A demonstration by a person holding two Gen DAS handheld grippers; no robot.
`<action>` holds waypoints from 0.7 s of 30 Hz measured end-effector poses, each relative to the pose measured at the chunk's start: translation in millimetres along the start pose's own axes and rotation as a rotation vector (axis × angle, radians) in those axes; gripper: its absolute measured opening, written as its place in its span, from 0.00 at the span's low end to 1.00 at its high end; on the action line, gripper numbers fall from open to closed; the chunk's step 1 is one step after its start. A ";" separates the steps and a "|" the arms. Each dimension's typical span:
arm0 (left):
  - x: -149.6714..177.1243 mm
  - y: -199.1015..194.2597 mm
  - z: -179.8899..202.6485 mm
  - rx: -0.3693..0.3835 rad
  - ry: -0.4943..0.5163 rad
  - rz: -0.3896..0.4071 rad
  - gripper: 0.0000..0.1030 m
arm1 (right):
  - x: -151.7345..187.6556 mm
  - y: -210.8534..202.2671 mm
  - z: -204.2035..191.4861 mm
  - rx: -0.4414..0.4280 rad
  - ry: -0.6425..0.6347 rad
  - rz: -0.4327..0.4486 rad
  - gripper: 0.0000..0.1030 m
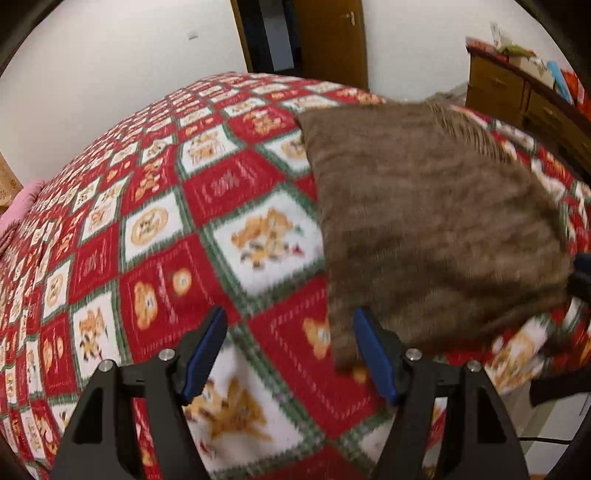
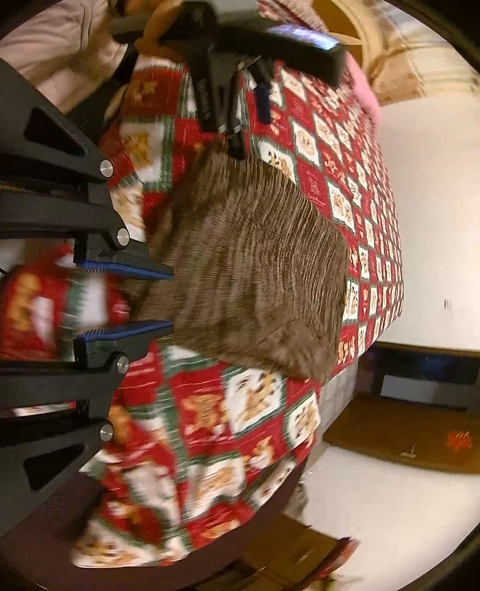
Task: Fold small clothes
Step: 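Open both grippers and release the folded brown sweater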
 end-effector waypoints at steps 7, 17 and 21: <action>24.8 -0.4 18.2 0.010 0.081 -0.126 0.78 | 18.2 -7.5 -19.0 0.033 -0.022 -0.105 0.24; 34.2 -43.9 18.9 -0.016 0.048 -0.141 0.82 | 20.2 -29.1 -28.8 -0.112 0.190 -0.200 0.63; 22.8 -88.3 13.2 -0.030 -0.006 -0.020 0.96 | 10.5 -53.8 -35.6 -0.156 0.214 -0.137 0.63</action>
Point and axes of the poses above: each gripper's, at about its wrist camera, not at the fingertips, and y roughly the way its jaws point, z to its right, x to its underside, the point moved 4 cm from there along y, roughly the way its jaws point, and after that the axes turned 5 degrees about -z, right-handed, at the moved point
